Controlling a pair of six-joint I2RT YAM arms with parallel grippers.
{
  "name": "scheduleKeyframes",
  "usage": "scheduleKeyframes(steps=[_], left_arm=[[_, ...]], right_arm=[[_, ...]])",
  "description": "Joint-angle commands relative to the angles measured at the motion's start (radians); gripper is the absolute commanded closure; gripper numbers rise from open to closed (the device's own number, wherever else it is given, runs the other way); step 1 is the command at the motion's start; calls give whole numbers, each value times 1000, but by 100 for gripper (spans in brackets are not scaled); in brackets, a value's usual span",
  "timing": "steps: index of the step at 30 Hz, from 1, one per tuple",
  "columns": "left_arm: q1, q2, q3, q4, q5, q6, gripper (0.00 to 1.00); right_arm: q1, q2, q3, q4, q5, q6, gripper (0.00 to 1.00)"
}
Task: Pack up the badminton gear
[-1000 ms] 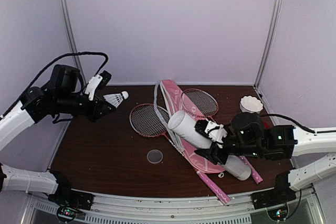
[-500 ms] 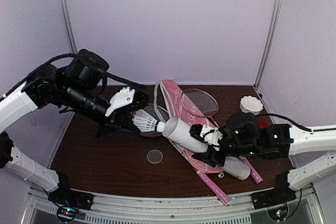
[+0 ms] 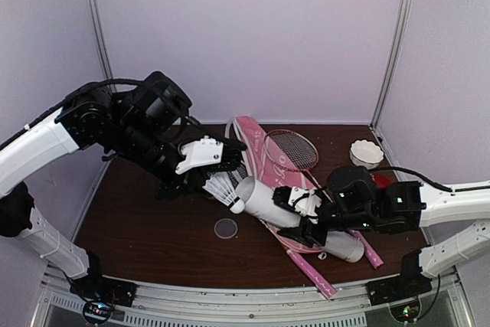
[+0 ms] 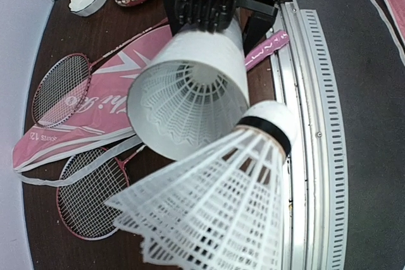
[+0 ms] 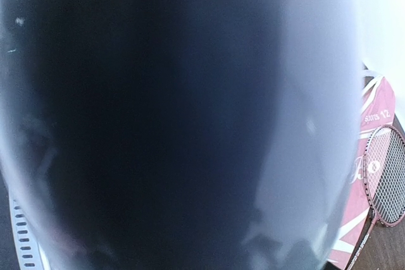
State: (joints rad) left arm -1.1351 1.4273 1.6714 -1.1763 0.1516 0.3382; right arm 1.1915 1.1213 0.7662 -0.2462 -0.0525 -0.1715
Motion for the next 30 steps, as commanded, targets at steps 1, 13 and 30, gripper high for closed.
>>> scheduleKeyframes(steps=[1,13,30], left_arm=[[0,2,24,-18,-112,5,100],[5,-3,75,-27,-123,-17,100],[-99,120,166,-83,-143,34,100]], right_arm=[[10,3,14,19,-40,23,64],[11,15,17,43,-55,37,64],[12,50,72,70,-9,70,64]])
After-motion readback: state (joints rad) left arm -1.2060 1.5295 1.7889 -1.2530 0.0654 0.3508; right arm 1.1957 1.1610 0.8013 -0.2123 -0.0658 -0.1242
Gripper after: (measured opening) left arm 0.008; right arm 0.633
